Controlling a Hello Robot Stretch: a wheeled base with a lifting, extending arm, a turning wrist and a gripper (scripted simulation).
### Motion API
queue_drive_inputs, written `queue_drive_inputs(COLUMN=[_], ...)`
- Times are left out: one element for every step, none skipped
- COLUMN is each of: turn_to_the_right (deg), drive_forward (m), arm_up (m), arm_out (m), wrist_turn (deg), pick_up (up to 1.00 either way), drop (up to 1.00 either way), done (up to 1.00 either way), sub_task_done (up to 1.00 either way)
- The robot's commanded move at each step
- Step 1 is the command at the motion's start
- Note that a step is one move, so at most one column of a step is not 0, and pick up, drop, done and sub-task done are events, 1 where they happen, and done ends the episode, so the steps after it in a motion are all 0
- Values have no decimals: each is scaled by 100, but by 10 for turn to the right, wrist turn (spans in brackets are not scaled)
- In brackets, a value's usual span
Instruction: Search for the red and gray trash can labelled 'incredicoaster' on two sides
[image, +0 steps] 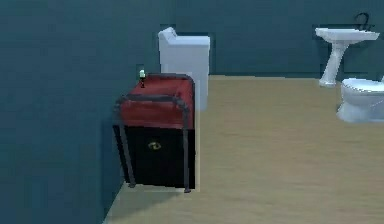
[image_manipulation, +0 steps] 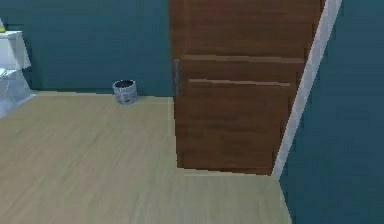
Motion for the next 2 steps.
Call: queue_drive_inputs(turn_to_the_right=[0,-300], drive_forward=[30,0], arm_up=[0,0], arm_out=[0,0], wrist_turn=[0,0], pick_up=[0,0], drop=[0,0], done=[0,0], sub_task_done=[0,0])
